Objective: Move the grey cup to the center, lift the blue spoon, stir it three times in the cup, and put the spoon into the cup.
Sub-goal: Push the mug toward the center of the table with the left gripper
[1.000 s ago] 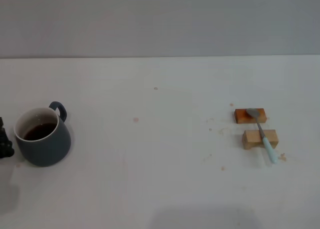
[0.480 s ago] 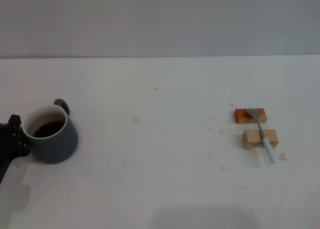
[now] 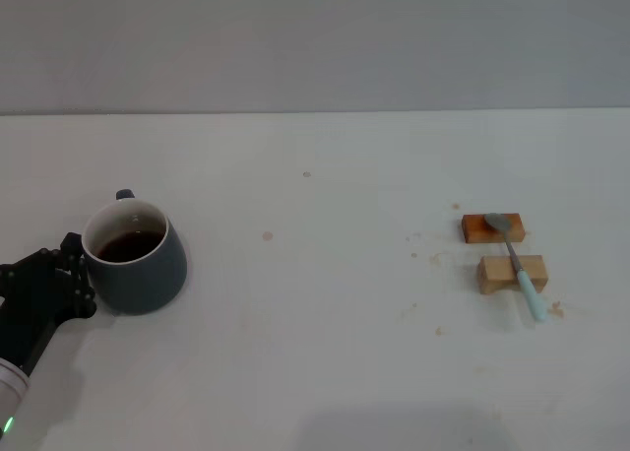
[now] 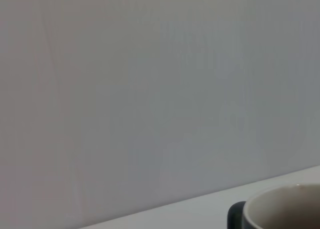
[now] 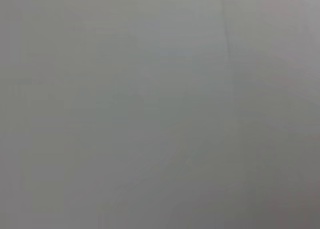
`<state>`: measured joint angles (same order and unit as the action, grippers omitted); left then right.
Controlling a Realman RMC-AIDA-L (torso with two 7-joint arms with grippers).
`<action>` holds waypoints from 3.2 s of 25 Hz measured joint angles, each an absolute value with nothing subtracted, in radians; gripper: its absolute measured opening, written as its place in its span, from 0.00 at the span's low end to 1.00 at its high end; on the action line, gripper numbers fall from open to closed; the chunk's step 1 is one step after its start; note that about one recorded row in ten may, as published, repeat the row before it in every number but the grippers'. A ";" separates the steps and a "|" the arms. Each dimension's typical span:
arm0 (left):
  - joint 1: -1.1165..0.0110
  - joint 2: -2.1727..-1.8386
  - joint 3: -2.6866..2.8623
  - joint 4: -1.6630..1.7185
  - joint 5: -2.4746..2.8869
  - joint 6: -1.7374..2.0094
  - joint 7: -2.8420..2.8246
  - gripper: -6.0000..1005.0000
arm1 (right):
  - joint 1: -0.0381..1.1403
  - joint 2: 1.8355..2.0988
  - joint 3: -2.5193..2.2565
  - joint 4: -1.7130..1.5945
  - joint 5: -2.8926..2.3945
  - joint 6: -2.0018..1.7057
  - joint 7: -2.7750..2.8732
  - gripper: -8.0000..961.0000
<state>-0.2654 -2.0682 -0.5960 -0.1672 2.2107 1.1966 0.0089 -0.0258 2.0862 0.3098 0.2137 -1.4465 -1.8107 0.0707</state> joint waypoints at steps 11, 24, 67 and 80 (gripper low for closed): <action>-0.309 -2.064 -0.641 -0.118 2.205 1.148 0.017 0.00 | -0.030 2.083 0.312 0.219 -1.447 -1.813 0.071 0.81; -0.335 -2.069 -0.534 -0.157 2.211 1.136 0.077 0.00 | -0.032 2.083 0.313 0.219 -1.447 -1.813 0.071 0.81; -0.360 -2.072 -0.481 -0.230 2.210 1.104 0.070 0.00 | -0.025 2.083 0.310 0.222 -1.447 -1.815 0.071 0.81; -0.363 -2.074 -0.427 -0.278 2.211 1.106 0.069 0.00 | -0.023 2.083 0.305 0.222 -1.447 -1.815 0.071 0.81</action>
<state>-0.3631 -2.0740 -0.4274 -0.2779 2.2105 1.1060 0.0693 -0.0234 2.0831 0.3050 0.2224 -1.4466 -1.8147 0.0705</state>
